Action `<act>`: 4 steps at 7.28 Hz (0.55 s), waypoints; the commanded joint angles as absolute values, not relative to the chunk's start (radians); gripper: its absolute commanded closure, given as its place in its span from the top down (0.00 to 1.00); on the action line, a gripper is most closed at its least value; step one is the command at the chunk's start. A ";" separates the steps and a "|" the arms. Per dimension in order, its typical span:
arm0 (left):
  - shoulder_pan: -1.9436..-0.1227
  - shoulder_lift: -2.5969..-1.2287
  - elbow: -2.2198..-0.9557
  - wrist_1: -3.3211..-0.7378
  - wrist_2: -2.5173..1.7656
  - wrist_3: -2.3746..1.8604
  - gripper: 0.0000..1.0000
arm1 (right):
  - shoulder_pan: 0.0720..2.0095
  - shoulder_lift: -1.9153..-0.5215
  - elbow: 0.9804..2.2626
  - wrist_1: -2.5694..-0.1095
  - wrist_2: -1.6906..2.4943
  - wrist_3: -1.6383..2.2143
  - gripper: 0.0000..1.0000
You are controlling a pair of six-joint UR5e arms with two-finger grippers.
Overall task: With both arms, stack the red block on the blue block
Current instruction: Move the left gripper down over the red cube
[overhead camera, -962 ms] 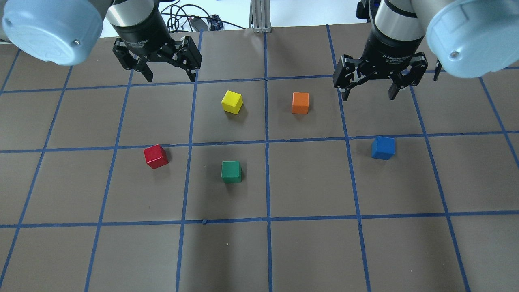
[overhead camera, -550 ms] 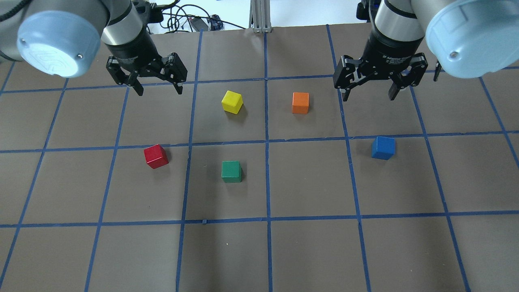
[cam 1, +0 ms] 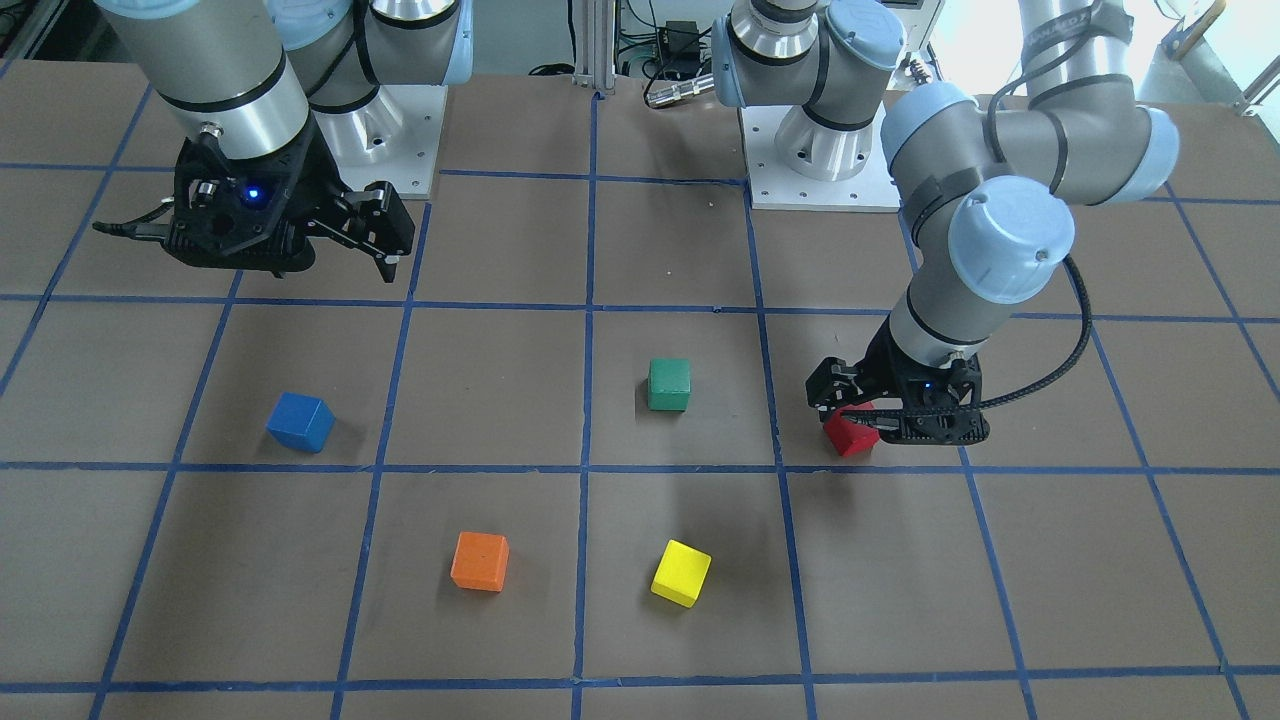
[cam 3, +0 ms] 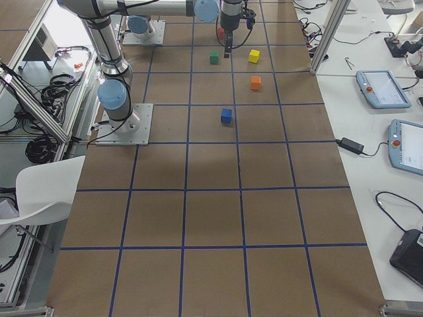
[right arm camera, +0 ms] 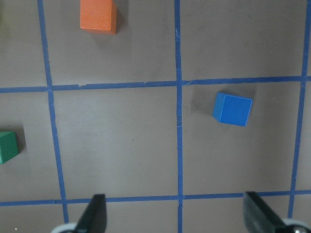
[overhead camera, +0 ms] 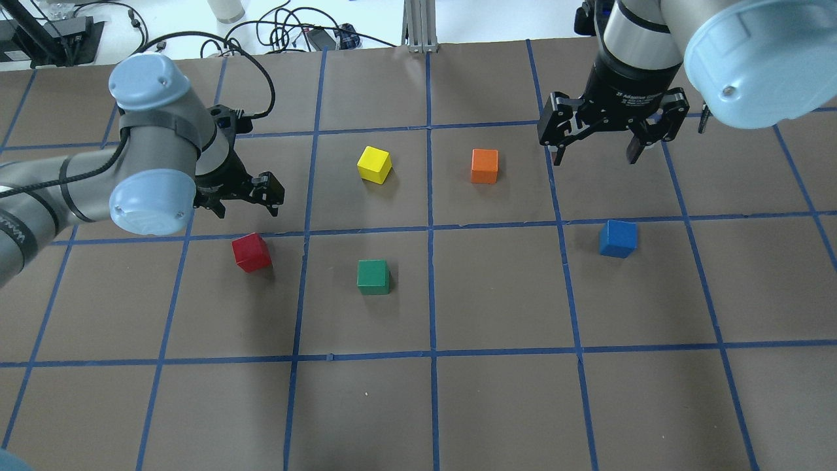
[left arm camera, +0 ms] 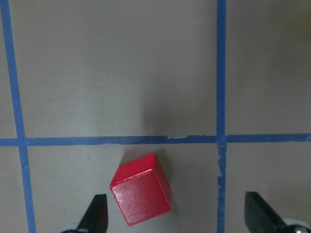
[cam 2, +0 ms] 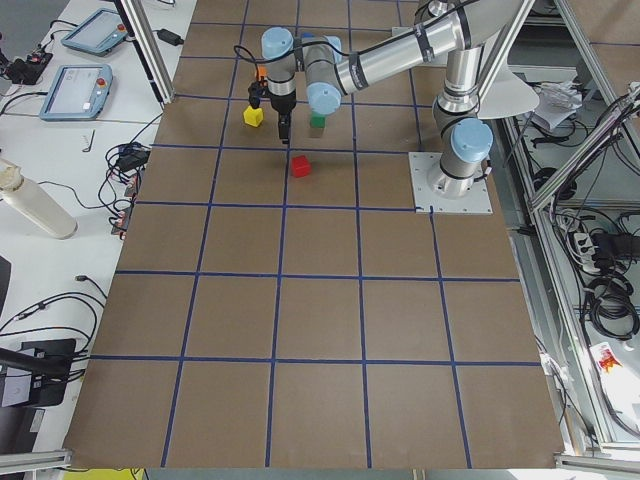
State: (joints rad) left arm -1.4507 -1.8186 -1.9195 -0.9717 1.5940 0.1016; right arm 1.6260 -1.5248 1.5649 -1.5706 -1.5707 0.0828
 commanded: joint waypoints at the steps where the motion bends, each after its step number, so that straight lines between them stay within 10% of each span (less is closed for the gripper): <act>1: -1.434 -1.862 -1.957 -0.919 1.600 0.106 1.00 | 1.626 -1.525 1.566 -1.572 -1.571 0.083 1.00; 4: -1.422 -1.879 -1.994 -0.920 1.655 0.060 0.93 | 1.626 -1.525 1.568 -1.577 -1.571 0.086 1.00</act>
State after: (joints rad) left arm -1.4296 -1.8811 -1.9783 -0.9198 1.6235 0.0748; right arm 1.6260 -1.5248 1.5667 -1.5756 -1.5702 0.0848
